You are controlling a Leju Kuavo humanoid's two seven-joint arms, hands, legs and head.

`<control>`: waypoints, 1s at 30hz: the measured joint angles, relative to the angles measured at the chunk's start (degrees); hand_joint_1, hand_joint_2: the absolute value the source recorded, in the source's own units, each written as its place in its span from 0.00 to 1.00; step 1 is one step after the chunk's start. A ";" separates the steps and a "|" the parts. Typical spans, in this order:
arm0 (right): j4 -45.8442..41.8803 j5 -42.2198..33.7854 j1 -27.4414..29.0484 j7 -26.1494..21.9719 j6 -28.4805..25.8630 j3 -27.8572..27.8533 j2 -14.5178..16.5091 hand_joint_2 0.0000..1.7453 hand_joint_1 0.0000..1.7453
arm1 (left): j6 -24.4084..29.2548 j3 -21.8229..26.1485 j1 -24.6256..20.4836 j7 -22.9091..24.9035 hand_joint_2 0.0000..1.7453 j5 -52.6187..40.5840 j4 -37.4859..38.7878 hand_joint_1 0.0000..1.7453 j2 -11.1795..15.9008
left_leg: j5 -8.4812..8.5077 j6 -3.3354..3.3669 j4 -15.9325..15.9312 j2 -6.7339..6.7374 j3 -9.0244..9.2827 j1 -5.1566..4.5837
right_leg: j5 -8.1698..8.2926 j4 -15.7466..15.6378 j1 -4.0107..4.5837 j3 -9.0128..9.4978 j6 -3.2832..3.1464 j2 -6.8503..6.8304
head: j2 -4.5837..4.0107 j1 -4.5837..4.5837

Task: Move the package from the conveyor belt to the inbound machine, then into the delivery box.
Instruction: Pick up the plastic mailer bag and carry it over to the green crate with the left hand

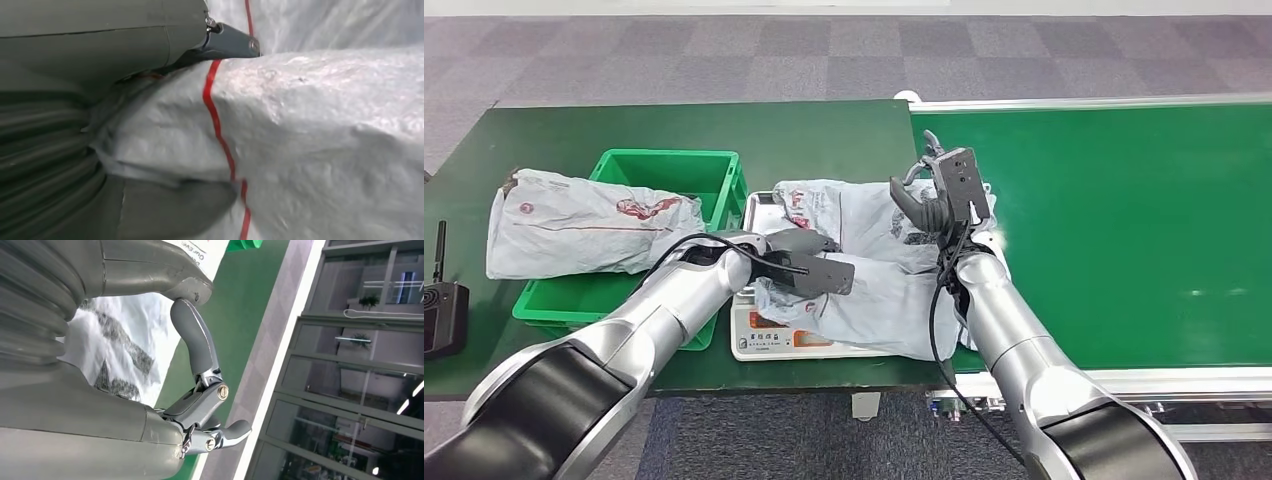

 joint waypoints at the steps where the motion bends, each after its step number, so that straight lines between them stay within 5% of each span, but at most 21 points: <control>1: 0.01 -0.07 0.01 -0.02 0.01 0.01 0.00 1.00 0.00 | 1.03 -0.08 -0.17 0.08 1.00 -0.10 -0.04 1.00 0.07 | 0.02 -0.01 0.00 0.01 0.00 0.00 | 0.02 0.00 0.00 -0.01 -0.01 0.01 | 0.00 0.00; 7: 0.01 -0.46 0.17 -0.01 0.08 0.01 0.00 1.00 0.00 | 5.89 -0.40 -2.60 -0.17 1.00 -0.41 -1.37 1.00 0.89 | 0.13 -0.05 0.00 0.02 0.00 0.01 | 0.12 0.00 0.02 -0.05 -0.06 0.02 | 0.00 -0.01; 21: -0.01 -1.37 0.22 0.33 -0.57 -0.01 -0.64 1.00 0.00 | 5.24 -0.40 -8.09 -1.77 1.00 4.17 -9.52 1.00 2.54 | 0.13 -0.05 0.00 0.02 -0.04 0.01 | 0.11 0.01 0.01 -0.09 -0.06 0.03 | 0.00 -0.01; 30: -0.87 -1.30 1.29 0.74 -1.57 -0.69 -2.38 1.00 0.00 | 8.52 -0.30 -8.22 2.21 1.00 6.73 -11.06 1.00 8.03 | 0.13 -0.05 -0.03 0.10 -0.03 0.03 | 0.12 0.02 0.03 -0.12 -0.06 0.12 | 0.00 -0.01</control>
